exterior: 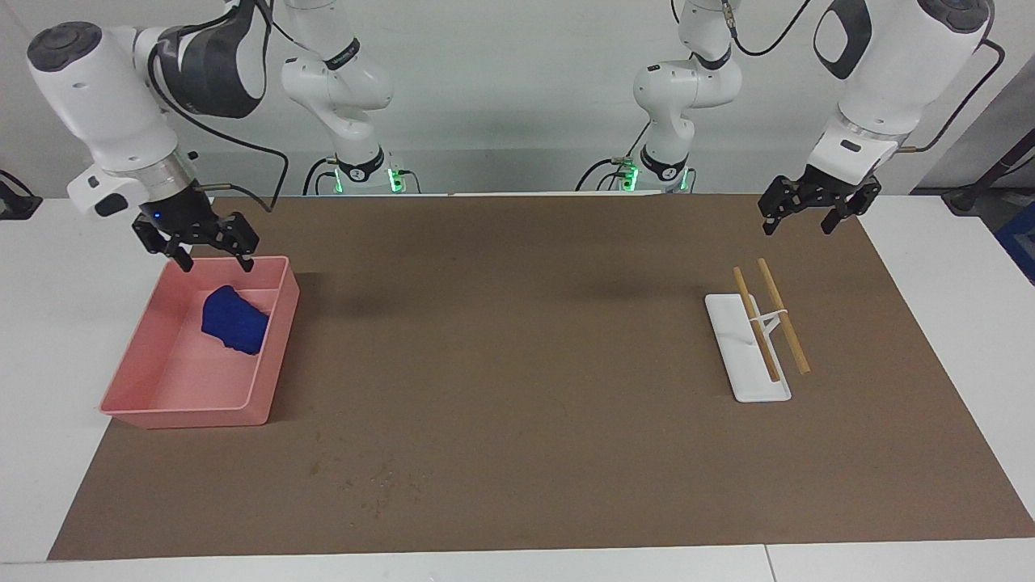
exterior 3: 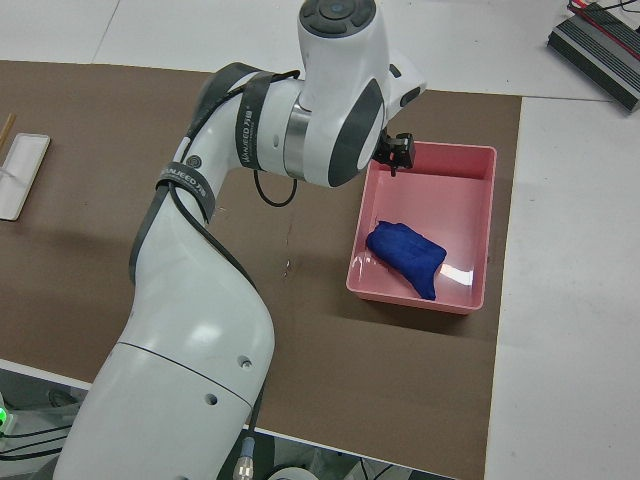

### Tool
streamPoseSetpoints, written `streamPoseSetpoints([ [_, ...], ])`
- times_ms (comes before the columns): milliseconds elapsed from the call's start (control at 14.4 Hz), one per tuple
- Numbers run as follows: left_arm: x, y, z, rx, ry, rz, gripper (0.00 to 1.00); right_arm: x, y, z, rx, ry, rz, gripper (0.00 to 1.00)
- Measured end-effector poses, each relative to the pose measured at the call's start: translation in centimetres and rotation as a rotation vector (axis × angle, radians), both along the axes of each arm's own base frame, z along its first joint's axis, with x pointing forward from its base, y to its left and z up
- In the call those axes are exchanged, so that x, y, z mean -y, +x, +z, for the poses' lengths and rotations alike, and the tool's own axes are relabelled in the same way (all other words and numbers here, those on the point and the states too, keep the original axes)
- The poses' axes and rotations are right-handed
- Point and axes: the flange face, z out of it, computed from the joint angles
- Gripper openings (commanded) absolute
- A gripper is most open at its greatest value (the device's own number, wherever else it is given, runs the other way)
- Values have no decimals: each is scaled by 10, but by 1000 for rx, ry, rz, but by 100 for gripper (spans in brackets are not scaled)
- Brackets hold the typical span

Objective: Wipe water with towel using both arms
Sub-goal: 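Open the right gripper to release the towel and withdraw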

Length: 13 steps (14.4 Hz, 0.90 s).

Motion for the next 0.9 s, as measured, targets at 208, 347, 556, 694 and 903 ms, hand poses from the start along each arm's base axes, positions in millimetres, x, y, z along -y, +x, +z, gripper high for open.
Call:
streamPoseSetpoints([
  [208, -1, 0, 1, 2, 0, 2, 100, -45, 0, 28, -2, -13, -28, 100],
  [347, -1, 0, 1, 2, 0, 2, 100, -52, -3, 46, -8, -13, -40, 100],
  [556, -1, 0, 1, 2, 0, 2, 100, -48, -9, 63, -35, -14, -49, 100],
  [694, -1, 0, 1, 2, 0, 3, 100, -47, -14, 72, -58, -15, -51, 100],
  [903, -1, 0, 1, 2, 0, 2, 100, -46, -18, 81, -67, -15, -53, 100],
])
